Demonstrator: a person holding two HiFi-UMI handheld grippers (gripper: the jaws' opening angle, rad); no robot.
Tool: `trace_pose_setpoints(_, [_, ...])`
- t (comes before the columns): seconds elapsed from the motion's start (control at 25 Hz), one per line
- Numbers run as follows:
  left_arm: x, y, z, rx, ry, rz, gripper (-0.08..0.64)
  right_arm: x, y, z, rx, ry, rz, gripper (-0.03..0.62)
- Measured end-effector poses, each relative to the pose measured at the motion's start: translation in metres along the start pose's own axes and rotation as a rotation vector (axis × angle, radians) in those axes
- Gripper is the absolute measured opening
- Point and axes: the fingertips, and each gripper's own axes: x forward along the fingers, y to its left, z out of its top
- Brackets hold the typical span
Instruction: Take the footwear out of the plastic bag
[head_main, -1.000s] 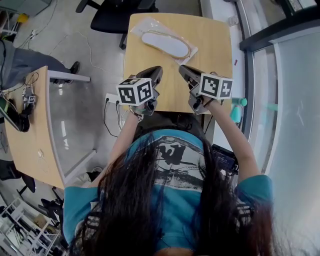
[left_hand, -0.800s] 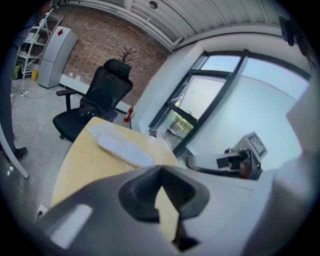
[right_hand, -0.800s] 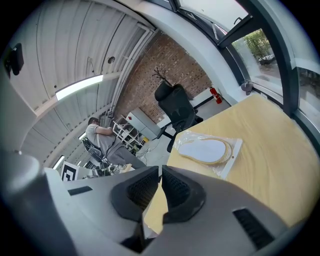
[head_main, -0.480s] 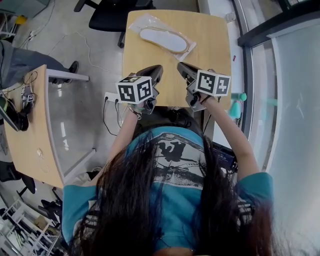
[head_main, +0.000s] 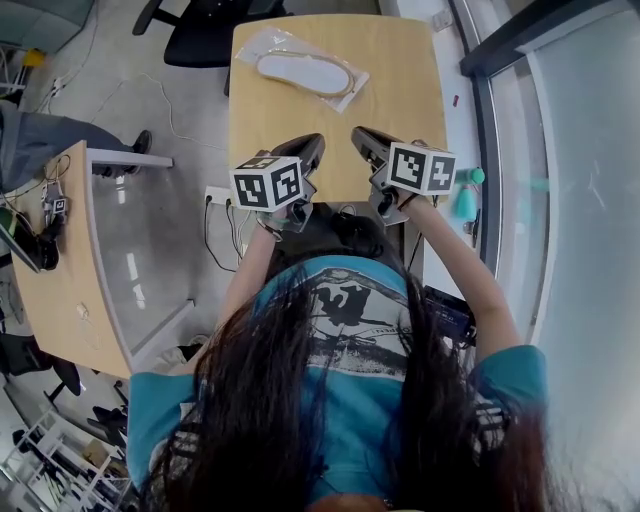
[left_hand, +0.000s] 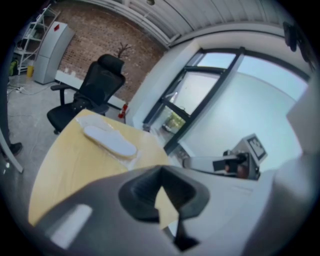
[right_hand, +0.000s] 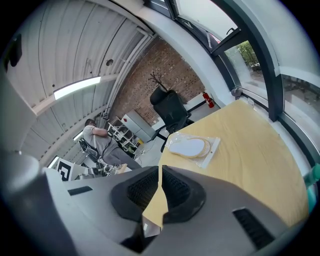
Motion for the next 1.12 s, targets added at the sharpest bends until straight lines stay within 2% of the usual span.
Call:
trace_pose_setpoints(0.32, [0.000,-0.009,-0.020,0.019,0.037,-0.006,0.003,-0.007,-0.004,-0.012,0.022,-0.006,-0.002,0.032])
trace_pose_setpoints(0.72, [0.005,-0.004,0.000,0.091,0.083,-0.064,0.003,0.007,0.011,-0.009,0.037,-0.042,-0.017,0.032])
trace_pose_setpoints(1.12, [-0.005,0.006,0.013,0.100,0.094,-0.105,0.003,0.023,0.025,-0.009,0.042,-0.053,-0.037,0.028])
